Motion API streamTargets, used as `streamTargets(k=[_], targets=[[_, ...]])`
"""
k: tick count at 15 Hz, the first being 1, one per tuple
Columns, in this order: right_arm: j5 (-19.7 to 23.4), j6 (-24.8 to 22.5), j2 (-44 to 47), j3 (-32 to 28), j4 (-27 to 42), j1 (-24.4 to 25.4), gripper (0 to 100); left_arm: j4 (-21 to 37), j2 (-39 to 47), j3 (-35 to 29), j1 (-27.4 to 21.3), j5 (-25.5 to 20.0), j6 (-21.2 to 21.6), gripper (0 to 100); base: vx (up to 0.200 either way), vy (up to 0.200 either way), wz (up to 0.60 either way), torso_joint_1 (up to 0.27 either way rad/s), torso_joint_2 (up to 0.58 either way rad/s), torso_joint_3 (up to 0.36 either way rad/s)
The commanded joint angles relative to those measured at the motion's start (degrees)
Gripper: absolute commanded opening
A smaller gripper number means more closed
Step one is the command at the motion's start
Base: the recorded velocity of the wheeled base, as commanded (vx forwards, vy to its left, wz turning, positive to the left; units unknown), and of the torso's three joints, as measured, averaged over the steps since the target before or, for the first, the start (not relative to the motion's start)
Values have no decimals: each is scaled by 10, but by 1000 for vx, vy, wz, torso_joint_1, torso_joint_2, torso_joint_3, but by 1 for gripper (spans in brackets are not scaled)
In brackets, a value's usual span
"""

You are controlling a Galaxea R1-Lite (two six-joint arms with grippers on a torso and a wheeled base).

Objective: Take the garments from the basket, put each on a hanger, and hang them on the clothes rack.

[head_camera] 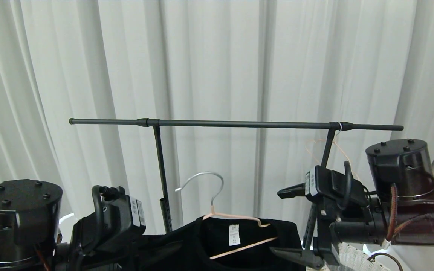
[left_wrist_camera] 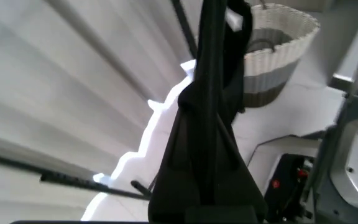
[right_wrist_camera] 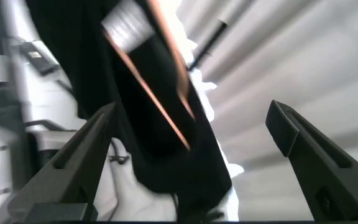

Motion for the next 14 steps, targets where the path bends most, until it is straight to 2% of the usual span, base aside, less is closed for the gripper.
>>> streamTargets(k=[1,5,11,14], targets=[[8,-1,-14,-1,10,47,100,0,0,0,-15,-6,18,0,0,0,0,0,0,0],[12,6,25,-15,9,88,100,-1,-8,-6,-54,-6,22,0,0,0,0,0,0,0],[6,75,41,-24,5,90,100,-17,-24,-11,-63,-6,22,0,0,0,0,0,0,0],[6,76,43,-25,4,80,100,-17,-31,-7,-63,-6,22,0,0,0,0,0,0,0]])
